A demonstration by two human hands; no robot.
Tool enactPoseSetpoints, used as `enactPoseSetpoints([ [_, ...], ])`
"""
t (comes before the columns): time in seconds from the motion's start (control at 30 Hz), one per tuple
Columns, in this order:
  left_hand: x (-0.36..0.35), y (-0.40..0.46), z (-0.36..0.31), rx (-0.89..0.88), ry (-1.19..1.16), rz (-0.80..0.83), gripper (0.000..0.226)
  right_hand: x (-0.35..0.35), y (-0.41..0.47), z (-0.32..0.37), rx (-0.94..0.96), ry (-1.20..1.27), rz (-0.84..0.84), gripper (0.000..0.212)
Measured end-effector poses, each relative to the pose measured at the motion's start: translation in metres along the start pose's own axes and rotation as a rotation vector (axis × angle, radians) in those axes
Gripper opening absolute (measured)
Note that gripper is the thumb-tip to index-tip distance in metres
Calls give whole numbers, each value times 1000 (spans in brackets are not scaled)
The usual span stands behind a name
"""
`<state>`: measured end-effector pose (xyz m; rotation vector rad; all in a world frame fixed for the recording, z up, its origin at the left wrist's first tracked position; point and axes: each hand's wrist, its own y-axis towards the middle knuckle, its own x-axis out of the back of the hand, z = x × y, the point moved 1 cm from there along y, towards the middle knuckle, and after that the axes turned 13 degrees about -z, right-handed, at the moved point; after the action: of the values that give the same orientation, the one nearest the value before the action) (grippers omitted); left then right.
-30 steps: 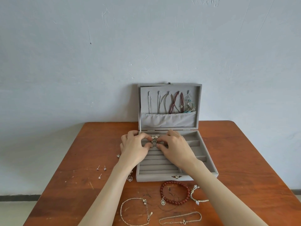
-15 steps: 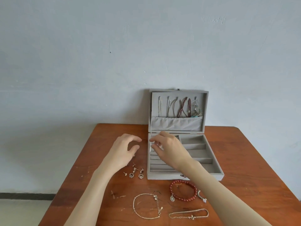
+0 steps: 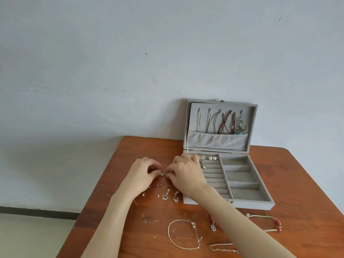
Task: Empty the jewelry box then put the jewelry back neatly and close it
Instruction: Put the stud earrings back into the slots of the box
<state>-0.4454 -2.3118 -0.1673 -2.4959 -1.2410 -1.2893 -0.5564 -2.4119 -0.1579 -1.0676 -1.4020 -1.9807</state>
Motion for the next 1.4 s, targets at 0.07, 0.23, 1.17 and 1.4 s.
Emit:
enactPoseSetpoints([
  [0.07, -1, -1, 1, -2, -4, 2, 13, 1, 0, 1, -5, -9, 20, 19],
  [0.23, -2, -2, 0, -42, 29, -18, 9, -1, 2, 3, -34, -13, 100, 24],
  [1.17, -54, 7, -100, -170, -138, -13, 17, 53, -23, -122, -466, 247, 8, 9],
  [1.4, -84, 23, -113, -55, -70, 93, 20, 56, -6, -134, -314, 162, 207, 14],
])
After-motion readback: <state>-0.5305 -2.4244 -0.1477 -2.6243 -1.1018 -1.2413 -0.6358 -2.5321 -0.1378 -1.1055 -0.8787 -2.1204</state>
